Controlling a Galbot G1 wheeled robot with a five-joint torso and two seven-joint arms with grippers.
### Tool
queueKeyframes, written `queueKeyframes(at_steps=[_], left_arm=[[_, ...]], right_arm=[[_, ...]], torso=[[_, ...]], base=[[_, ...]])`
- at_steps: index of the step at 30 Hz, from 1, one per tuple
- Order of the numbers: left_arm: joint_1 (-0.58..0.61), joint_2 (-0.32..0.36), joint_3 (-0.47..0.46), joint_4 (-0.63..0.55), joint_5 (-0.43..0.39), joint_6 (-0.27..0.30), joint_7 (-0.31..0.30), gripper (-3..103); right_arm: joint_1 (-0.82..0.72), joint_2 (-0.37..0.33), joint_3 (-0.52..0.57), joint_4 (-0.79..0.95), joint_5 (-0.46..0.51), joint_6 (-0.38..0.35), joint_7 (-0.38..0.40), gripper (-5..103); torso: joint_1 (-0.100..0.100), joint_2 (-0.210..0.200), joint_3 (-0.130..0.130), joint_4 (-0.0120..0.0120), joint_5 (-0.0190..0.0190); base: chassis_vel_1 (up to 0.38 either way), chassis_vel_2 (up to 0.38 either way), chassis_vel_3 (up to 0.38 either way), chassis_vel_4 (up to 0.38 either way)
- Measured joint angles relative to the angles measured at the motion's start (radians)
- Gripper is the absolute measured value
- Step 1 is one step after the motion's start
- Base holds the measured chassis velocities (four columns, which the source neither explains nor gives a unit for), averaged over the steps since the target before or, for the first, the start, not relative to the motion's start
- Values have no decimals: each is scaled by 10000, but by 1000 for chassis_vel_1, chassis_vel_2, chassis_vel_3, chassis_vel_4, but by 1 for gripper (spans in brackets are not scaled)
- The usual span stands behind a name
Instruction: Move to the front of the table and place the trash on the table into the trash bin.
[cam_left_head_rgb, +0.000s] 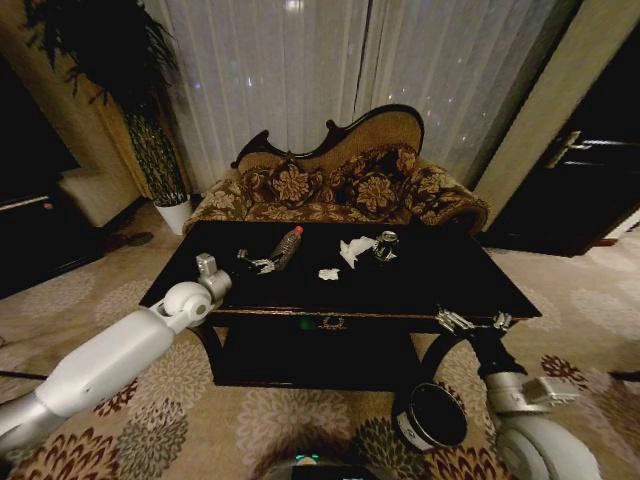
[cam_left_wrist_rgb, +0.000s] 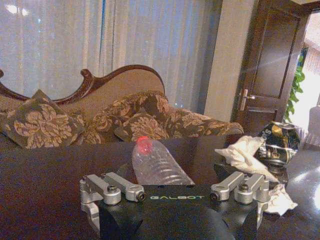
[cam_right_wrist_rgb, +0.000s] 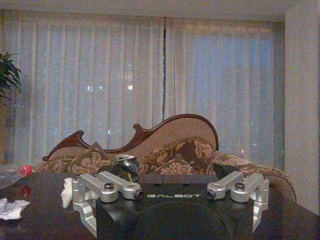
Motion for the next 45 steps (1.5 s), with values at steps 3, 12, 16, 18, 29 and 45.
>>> queueKeyframes(at_steps=[3, 12, 16, 18, 29, 45], left_arm=[[-22, -185, 146, 199, 129, -10, -8, 98], [-237, -792, 438, 712, 418, -74, -75, 97], [-267, -832, 553, 767, 464, -51, -131, 85], [-191, -863, 566, 809, 569, -51, -144, 74], [149, -652, 287, 549, 713, -84, -180, 43], [3200, 1151, -2818, -2698, -96, 153, -344, 41]], right_arm=[[-17, 12, 19, 46, 1, 2, 0, 100], [-29, -15, 81, 84, 52, 2, -1, 100], [-35, -18, 109, 84, 80, 2, 0, 100], [-8, -22, 110, 81, 95, 1, 3, 100], [16, -42, 41, 81, 88, -5, 24, 100], [-13, -164, 32, -95, -1315, 273, 51, 100]], torso=[[0, 0, 0, 0, 0], [0, 0, 0, -1, 1], [-1, 0, -1, 0, 0], [-2, 1, -1, 0, 0], [-2, 0, -1, 1, -2], [-2, 2, -2, 3, 0]], base=[[0, 0, 0, 0], [0, 0, 0, 0], [0, 0, 0, 0], [0, 0, 0, 0], [0, 0, 0, 0], [0, 0, 0, 0]])
